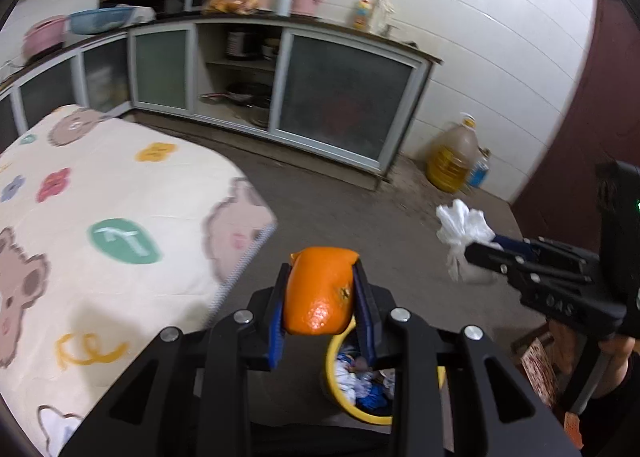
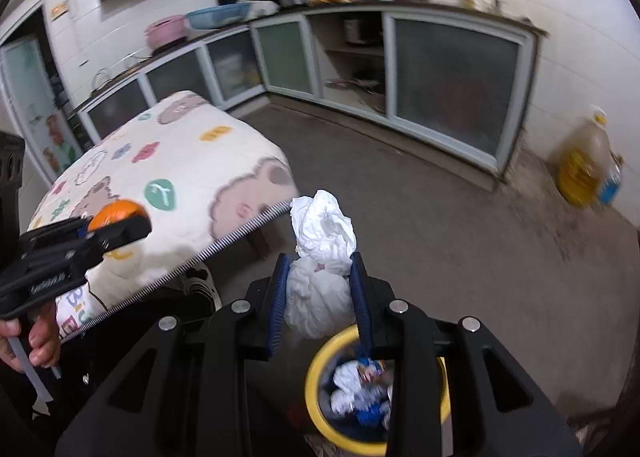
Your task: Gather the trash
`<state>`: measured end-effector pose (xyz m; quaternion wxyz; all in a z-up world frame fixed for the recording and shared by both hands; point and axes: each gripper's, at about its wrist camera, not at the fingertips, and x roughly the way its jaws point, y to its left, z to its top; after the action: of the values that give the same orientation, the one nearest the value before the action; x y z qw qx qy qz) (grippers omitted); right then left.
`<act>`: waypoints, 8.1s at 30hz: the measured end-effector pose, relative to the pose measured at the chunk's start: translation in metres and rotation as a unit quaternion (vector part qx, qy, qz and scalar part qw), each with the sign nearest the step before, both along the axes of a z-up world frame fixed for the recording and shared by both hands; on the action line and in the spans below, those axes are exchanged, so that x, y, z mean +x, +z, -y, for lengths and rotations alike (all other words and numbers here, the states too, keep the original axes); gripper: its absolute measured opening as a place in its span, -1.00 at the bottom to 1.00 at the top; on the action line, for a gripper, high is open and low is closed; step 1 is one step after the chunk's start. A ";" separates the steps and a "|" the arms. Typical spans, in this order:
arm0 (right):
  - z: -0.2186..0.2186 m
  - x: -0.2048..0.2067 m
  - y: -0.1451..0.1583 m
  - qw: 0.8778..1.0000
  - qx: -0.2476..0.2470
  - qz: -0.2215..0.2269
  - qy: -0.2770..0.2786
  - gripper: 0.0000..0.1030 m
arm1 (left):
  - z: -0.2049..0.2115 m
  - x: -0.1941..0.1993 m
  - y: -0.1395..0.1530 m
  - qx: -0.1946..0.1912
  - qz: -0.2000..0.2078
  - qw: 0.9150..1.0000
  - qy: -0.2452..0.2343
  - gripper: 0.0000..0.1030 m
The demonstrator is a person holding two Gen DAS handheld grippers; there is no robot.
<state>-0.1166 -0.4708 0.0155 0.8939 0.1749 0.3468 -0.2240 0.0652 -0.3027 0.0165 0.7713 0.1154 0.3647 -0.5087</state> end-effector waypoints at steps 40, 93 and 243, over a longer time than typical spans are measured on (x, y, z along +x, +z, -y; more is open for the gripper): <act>0.039 -0.061 -0.202 0.968 0.163 -0.145 -0.121 -0.43 | 0.102 -0.098 -0.143 0.161 -0.097 0.976 -0.106 -0.47; -0.144 -0.088 -0.016 0.935 -0.182 0.043 -0.300 0.84 | -0.097 -0.063 -0.011 -0.099 0.068 0.985 0.125 0.85; -0.172 -0.076 -0.034 0.944 -0.207 0.049 -0.251 0.84 | -0.113 -0.091 -0.011 -0.075 0.122 0.975 0.168 0.85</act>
<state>-0.1923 -0.2991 -0.0185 0.8411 0.0776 0.1937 -0.4989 -0.0258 -0.1895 0.0058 0.8908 0.0560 0.2430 -0.3799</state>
